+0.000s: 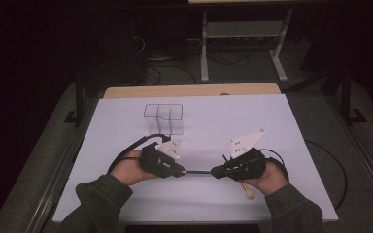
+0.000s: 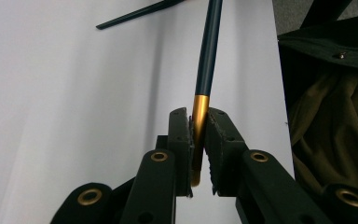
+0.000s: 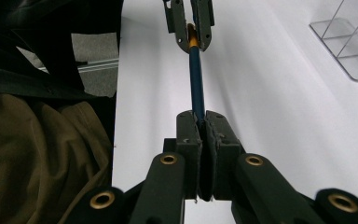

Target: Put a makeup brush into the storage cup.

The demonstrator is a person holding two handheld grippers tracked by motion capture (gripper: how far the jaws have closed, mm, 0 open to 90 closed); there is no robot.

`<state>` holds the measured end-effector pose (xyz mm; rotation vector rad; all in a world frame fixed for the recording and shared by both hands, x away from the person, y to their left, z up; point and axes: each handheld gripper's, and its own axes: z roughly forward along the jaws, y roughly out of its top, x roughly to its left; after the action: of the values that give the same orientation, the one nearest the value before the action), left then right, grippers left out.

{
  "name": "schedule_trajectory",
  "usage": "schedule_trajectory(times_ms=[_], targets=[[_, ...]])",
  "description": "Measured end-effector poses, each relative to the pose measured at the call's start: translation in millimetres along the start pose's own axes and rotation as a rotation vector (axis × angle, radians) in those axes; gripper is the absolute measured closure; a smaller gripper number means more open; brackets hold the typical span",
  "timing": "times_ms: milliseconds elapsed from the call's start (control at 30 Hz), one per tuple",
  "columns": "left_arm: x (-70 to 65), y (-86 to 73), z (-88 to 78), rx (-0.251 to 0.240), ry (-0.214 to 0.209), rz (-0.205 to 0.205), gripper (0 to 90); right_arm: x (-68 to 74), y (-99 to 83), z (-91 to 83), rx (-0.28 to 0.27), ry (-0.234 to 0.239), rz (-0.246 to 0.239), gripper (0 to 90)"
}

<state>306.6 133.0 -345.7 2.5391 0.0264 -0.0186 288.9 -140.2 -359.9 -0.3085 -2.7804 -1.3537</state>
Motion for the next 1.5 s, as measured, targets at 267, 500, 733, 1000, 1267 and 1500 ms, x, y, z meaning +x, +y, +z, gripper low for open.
schedule_trajectory(times_ms=[267,500,733,1000,1267,1500], targets=[[-2.9,-1.0,1.7,0.025,-0.035,0.043,83.9,-3.5,-2.4,4.2,0.007,0.034,-0.026,83.9],[-3.6,-0.7,1.4,0.042,-0.031,0.05,84.3,-4.4,-1.8,8.1,0.045,0.035,-0.026,77.5],[-4.7,0.8,3.4,0.069,-0.024,0.049,84.4,-4.8,9.9,13.8,0.092,0.015,-0.058,70.3],[-5.3,6.3,6.9,0.105,-0.011,0.062,84.4,-4.4,25.3,28.5,0.175,0.031,-0.068,73.0],[-5.5,7.5,7.9,0.111,-0.013,0.068,84.4,-5.1,24.0,36.8,0.225,0.037,-0.063,82.7],[-4.4,6.8,8.1,0.089,-0.033,0.046,82.8,-3.7,20.3,36.3,0.215,0.046,-0.067,83.6]])
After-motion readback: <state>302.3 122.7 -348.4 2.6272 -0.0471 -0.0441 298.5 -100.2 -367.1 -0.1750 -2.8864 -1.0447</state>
